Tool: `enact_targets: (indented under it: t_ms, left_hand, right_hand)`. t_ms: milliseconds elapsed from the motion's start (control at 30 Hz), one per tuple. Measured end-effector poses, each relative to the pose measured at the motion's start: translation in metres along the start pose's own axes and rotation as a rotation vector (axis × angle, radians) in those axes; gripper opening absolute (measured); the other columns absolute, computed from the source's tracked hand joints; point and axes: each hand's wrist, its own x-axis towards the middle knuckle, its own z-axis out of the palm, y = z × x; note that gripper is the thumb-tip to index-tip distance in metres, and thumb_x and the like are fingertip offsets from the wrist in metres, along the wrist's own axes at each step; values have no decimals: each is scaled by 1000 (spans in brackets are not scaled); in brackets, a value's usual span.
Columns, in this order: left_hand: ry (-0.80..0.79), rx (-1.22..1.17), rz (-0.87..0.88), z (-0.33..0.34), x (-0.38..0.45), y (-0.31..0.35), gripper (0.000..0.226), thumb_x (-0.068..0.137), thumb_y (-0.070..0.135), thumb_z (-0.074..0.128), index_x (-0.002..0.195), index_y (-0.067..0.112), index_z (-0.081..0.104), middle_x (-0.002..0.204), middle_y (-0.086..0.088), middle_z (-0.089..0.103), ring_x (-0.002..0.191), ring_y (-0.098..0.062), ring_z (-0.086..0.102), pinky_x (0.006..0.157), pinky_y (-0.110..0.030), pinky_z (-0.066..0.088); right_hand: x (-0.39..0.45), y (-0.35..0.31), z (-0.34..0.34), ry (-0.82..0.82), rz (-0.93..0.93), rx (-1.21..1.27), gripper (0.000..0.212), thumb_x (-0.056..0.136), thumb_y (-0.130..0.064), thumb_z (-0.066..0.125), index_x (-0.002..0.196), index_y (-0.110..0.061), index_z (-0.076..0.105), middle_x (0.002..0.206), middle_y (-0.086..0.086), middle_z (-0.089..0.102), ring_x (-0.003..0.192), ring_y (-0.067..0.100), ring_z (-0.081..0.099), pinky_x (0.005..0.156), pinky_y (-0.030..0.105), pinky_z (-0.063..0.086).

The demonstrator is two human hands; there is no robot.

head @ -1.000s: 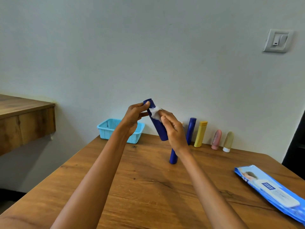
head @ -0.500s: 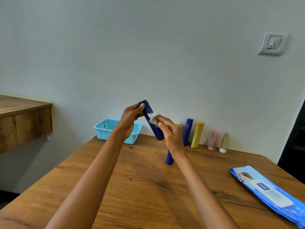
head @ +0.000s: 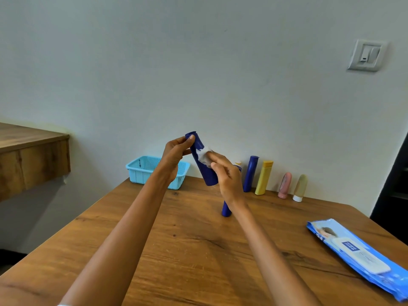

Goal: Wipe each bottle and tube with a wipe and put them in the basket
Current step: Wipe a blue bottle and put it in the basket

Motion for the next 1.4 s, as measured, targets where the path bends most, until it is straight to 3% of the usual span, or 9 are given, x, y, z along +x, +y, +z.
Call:
enact_targets:
  t_ms: [233, 433, 533, 733, 933, 1067, 1167, 1267, 1400]
  left_hand:
    - [151, -17, -32, -4, 4, 4, 8, 87, 32, 63, 88, 25, 63, 86, 10, 67, 81, -5, 62, 62, -14, 35]
    - [139, -29, -71, -19, 6, -4, 24, 88, 33, 61, 105, 16, 64, 99, 2, 67, 93, -15, 62, 74, -21, 37]
    - [10, 57, -85, -16, 4, -7, 17, 90, 34, 58, 95, 21, 68, 89, 6, 70, 90, -13, 64, 91, -35, 32]
    - [-276, 95, 34, -10, -3, -5, 23, 92, 31, 51, 104, 20, 67, 96, 1, 71, 93, -13, 63, 100, -35, 38]
    - [-283, 107, 96, -7, -8, -5, 24, 93, 26, 49, 108, 16, 65, 98, -4, 69, 99, -14, 60, 106, -38, 34]
    - [-197, 78, 102, -11, -6, -7, 25, 95, 22, 48, 112, 11, 62, 97, -5, 68, 99, -15, 59, 106, -41, 34]
    - [-167, 78, 99, -14, -5, -9, 25, 95, 23, 48, 112, 10, 62, 97, -5, 67, 99, -17, 59, 104, -40, 35]
    - [-138, 77, 83, -16, -4, -11, 25, 95, 24, 49, 111, 11, 63, 95, -4, 67, 96, -16, 59, 97, -34, 36]
    - [-140, 74, 71, -21, -3, -11, 24, 95, 26, 49, 109, 13, 64, 96, -5, 67, 96, -18, 59, 96, -35, 38]
  right_hand:
    - [-30, 33, 3, -48, -188, -454, 45, 95, -17, 50, 139, -23, 43, 147, -12, 37, 122, -13, 36, 94, 4, 37]
    - [-28, 31, 10, 107, 118, -3, 33, 96, -8, 45, 111, -36, 57, 113, -16, 62, 112, 5, 57, 84, 12, 48]
    - [-22, 19, 10, 73, 130, 85, 33, 97, -10, 45, 115, -35, 56, 115, -16, 61, 109, -3, 57, 80, 12, 50]
    - [-6, -4, 9, 11, 180, 272, 27, 98, -22, 44, 120, -36, 52, 112, -20, 61, 97, -7, 61, 71, 14, 51]
    - [-2, 2, -1, -35, 337, 279, 27, 96, -42, 41, 114, -32, 59, 113, -2, 67, 106, 14, 62, 85, 26, 52]
    - [-4, 5, -7, -40, 415, 214, 26, 96, -46, 39, 100, -33, 62, 97, -15, 71, 95, 3, 66, 72, 14, 49]
    - [-4, 8, -8, -17, 481, 44, 24, 96, -38, 46, 87, -26, 64, 90, -6, 71, 89, 7, 65, 70, 18, 47]
    - [-4, 13, -10, -52, 502, -104, 23, 95, -24, 52, 105, -11, 68, 103, 9, 70, 99, 21, 63, 85, 32, 52]
    - [2, 7, -16, -37, 465, -140, 23, 90, -16, 60, 112, -12, 67, 107, 2, 70, 98, 13, 63, 80, 21, 47]
